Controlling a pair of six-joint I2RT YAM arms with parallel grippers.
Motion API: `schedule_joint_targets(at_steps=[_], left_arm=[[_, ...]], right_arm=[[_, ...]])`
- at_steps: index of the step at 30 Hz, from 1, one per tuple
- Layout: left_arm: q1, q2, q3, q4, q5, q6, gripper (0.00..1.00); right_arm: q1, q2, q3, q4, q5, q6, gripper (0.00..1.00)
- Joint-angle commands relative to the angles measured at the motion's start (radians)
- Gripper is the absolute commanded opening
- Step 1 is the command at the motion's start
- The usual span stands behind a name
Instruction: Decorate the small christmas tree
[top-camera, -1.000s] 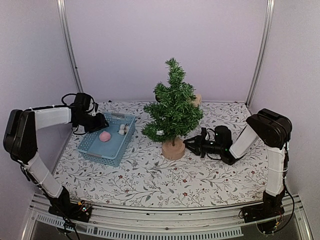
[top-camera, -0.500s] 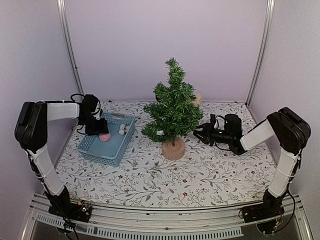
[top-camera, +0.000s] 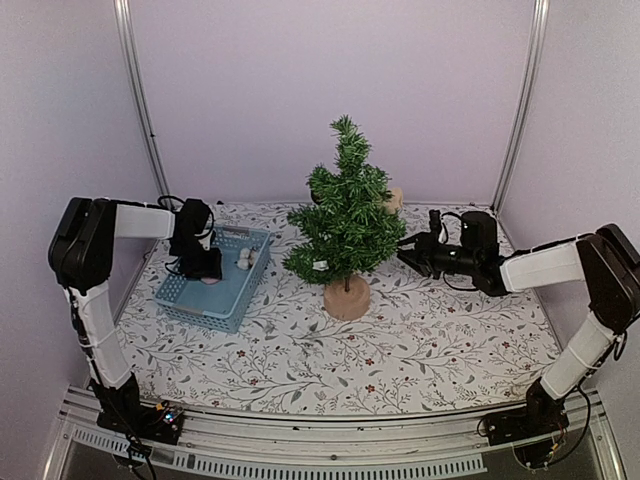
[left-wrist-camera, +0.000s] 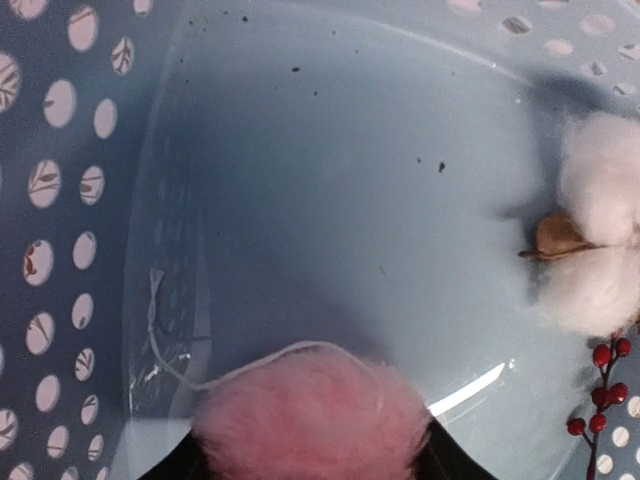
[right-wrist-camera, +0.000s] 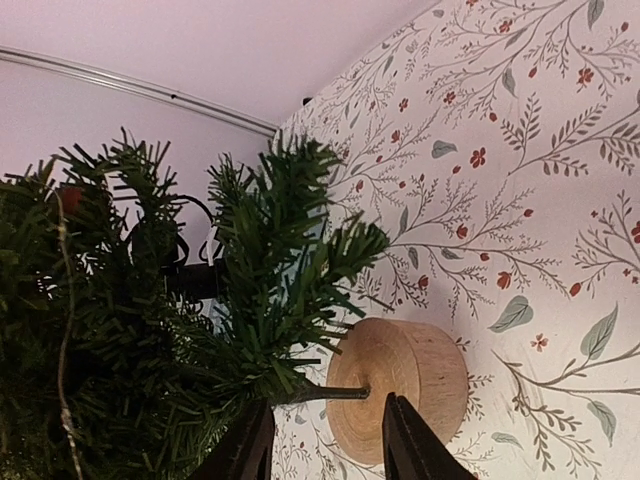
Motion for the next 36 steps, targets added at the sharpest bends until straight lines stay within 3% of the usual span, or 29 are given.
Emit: schedule_joint_targets(at_steps=[1, 5, 10, 18, 22, 30, 36], left_arm=[[-0.007, 0.016, 0.01, 0.013, -0.011, 0.011, 0.45], [-0.009, -0.033, 0.008, 0.004, 0.009, 0.018, 0.32], [-0.018, -0.188, -0.005, -0.033, 0.15, 0.047, 0.2], [-0.092, -0.468, -0.018, -0.077, 0.464, 0.047, 0.16], [-0.176, -0.609, -0.039, -0.054, 0.603, 0.048, 0.14], [-0.333, -0.826, -0.024, 0.06, 0.815, -0.005, 0.12], [-0.443, -0.836, 0.027, 0.186, 0.89, -0.082, 0.07]], right_arm=[[-0.022, -0.08, 0.044, -0.121, 0.027, -0.104, 0.4], [-0.027, -0.125, 0.078, -0.202, 0.033, -0.17, 0.41], [-0.026, -0.192, 0.155, -0.341, 0.024, -0.296, 0.46], [-0.026, -0.304, 0.271, -0.559, 0.012, -0.522, 0.6], [-0.025, -0.385, 0.296, -0.628, -0.033, -0.611, 0.62], [0.052, -0.546, 0.297, -0.659, -0.113, -0.755, 0.62], [0.187, -0.577, 0.292, -0.578, -0.123, -0.805, 0.6]])
